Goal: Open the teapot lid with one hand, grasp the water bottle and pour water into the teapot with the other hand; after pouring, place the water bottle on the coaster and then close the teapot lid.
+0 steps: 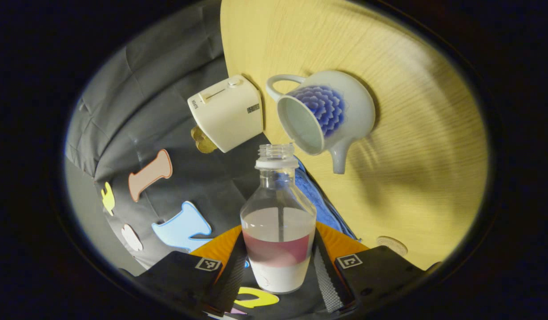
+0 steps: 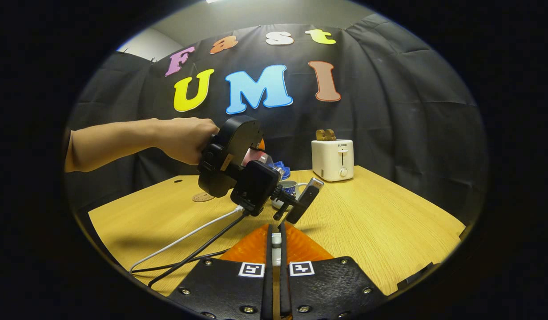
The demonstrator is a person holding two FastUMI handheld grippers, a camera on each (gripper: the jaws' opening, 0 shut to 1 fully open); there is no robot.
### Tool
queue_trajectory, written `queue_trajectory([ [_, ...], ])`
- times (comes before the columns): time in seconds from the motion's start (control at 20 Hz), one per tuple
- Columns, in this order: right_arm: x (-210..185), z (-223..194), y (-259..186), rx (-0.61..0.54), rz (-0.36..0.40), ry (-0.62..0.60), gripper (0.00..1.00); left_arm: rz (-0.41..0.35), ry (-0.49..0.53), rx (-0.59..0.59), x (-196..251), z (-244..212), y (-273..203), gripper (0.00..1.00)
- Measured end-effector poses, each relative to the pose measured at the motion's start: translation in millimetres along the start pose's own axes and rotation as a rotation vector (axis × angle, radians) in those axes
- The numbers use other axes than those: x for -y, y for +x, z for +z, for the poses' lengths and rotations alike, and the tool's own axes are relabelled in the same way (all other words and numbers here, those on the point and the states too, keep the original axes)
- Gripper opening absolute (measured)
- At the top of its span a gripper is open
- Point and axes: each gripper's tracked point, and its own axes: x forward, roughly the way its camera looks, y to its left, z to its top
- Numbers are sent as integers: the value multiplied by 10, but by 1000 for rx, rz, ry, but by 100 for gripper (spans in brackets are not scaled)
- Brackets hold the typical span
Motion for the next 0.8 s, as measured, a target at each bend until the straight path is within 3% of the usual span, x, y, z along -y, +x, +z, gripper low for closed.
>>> queue_trajectory([
  [0.35, 15, -15, 2, -5, -7, 4, 6, -71, -188, 72, 240, 47, 48, 87],
  [0.6, 7, 119, -42, 35, -12, 1, 6, -81, -454, 114, 359, -37, -7, 87],
  [0.8, -32, 264, -37, 69, -3, 2, 6, -109, -755, 92, 633, -360, -110, 87],
])
